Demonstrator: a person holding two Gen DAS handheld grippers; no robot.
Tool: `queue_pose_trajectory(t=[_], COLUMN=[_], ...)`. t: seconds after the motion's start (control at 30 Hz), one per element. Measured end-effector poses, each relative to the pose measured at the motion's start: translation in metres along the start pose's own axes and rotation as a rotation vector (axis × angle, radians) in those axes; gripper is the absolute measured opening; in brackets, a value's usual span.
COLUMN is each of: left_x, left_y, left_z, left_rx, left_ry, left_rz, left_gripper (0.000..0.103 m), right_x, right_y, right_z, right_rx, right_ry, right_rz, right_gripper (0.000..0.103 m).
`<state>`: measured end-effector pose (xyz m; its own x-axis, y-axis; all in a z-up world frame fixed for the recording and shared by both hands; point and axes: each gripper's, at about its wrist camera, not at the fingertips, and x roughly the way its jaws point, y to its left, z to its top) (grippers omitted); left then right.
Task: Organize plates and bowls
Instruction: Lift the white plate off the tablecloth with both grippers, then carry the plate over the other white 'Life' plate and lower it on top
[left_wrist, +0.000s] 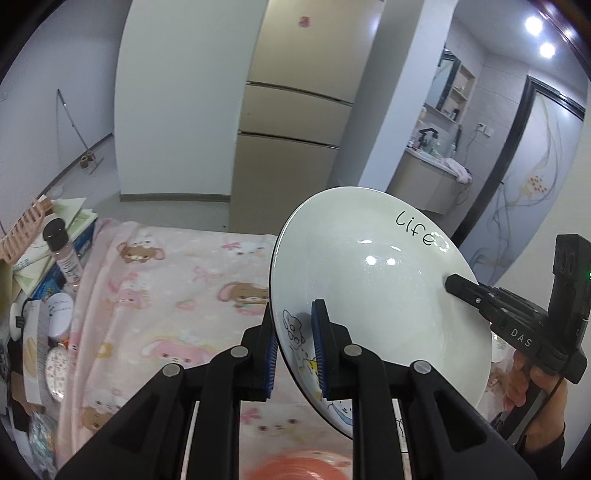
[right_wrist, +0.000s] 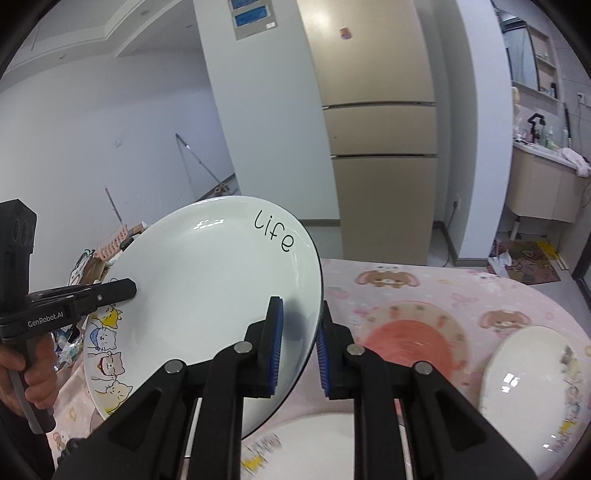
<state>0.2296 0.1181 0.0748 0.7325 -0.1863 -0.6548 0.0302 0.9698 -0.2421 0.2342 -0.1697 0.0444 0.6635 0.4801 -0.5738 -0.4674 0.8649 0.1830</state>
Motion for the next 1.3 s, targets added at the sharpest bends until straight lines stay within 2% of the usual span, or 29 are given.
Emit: queue_pose_trajectory(t=[0.27,0.57,0.8,1.3], left_x=[-0.010,-0.016,-0.004,0.021], left_y=[-0.073,-0.133,-0.148,-0.141], left_z=[-0.013,-0.040,-0.064,-0.115], left_rx=[0.075,0.154,0.197,0.235], left_ry=[0.014,0.029,0.059,0.111], left_rz=[-0.050,-0.053,-0.017,0.034], left_gripper=[0.019,0.020,0.021,0.021], right_x=[-0.051,-0.097,-0.098,-0.091], right_y=[-0.039,-0.072,-0.090,-0.091], right_z=[-0.014,-0.048,-0.074,-0.118], right_rx=[0.015,0.039,0.070,0.056], right_ry=[-0.018,-0.035,-0.001,0.063], right_rz=[-0.069,-0.096,-0.090,-0.123], right_gripper=[0.016,0.016,0.016,0.016])
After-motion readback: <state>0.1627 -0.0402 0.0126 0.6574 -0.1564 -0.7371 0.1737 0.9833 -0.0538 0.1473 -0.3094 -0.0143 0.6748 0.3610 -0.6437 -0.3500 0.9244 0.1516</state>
